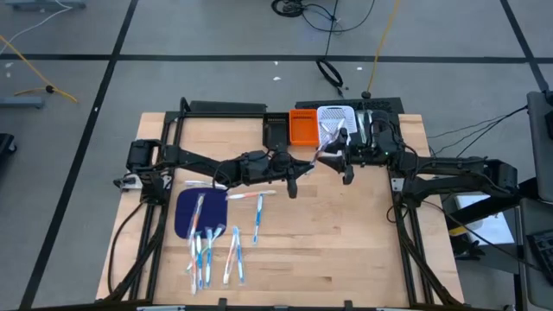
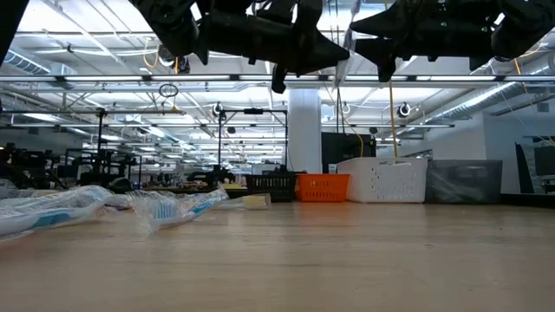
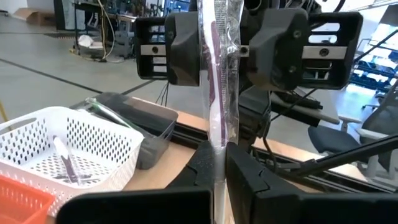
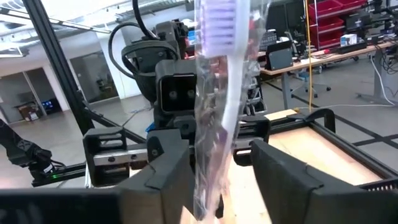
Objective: Pick & Place Toothbrushes
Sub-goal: Put the purple toothbrush into the white bin, then put the orange toothbrush into the black bin
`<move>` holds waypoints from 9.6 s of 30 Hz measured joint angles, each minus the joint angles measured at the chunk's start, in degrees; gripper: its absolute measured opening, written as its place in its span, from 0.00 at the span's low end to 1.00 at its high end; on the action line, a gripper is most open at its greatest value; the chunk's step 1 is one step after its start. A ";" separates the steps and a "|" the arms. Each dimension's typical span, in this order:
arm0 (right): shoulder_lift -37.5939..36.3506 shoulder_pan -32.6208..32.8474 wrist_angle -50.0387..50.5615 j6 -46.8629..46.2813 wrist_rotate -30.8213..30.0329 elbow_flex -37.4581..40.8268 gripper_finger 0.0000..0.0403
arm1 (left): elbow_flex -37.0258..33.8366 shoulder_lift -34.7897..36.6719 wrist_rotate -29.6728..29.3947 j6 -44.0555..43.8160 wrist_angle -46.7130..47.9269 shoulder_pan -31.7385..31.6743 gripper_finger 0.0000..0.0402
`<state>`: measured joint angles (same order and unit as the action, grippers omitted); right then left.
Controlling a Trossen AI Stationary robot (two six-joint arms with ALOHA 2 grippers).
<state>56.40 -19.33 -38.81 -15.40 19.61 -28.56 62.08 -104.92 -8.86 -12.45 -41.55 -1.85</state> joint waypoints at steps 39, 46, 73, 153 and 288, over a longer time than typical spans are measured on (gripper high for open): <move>-3.54 -3.32 4.08 3.08 0.05 -0.01 0.00 | -0.04 7.35 -1.69 5.55 15.29 -0.39 0.52; -5.75 -9.09 10.07 3.11 -4.43 -0.04 0.00 | -0.04 17.58 -5.16 4.25 35.53 -0.10 0.52; 3.87 -26.01 40.67 13.11 -18.29 -10.21 0.00 | -0.05 23.32 -5.16 -7.57 61.89 5.44 0.52; 4.33 -11.28 36.46 14.78 -1.45 -10.40 0.30 | 0.12 -1.25 -3.07 -10.10 87.08 6.63 0.19; 53.52 -16.26 9.43 2.97 1.67 -40.54 0.02 | 0.04 16.79 -19.26 4.61 47.07 13.86 0.35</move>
<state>109.92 -35.59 -29.38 -12.43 21.28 -69.10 62.13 -88.14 -28.12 -7.84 5.52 12.01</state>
